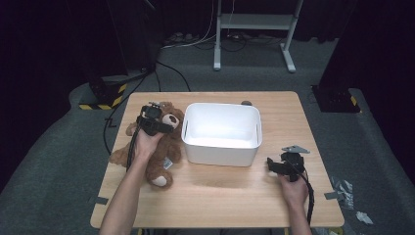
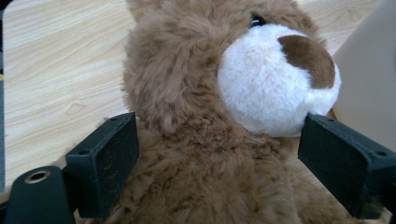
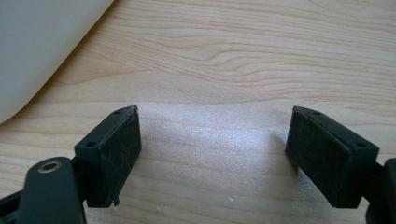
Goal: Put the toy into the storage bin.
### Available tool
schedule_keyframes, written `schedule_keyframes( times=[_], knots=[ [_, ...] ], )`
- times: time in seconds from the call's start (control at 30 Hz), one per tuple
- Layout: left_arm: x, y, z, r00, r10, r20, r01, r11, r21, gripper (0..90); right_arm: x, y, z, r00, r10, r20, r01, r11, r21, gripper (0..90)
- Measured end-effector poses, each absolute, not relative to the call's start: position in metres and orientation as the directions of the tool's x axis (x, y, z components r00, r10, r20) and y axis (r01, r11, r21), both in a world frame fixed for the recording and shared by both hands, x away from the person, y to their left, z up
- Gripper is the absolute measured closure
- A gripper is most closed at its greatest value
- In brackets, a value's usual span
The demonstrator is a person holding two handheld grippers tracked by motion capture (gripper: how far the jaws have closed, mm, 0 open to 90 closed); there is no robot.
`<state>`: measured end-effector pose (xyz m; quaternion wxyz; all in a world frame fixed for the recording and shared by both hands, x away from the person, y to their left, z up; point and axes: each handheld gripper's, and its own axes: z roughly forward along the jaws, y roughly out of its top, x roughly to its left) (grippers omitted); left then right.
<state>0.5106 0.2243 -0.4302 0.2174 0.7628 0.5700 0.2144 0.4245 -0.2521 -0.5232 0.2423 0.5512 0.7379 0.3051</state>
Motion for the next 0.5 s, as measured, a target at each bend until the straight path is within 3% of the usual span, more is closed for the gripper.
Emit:
schedule_keyframes(
  times=[0.5],
  knots=[
    [0.518, 0.216, -0.45, 0.296, 0.94, 0.169, 0.795, -0.34, 0.502, 11.2, 0.425, -0.252, -0.523, -0.273, 0.962, -0.016, 0.665, 0.201, 0.719, 17.6]
  ],
)
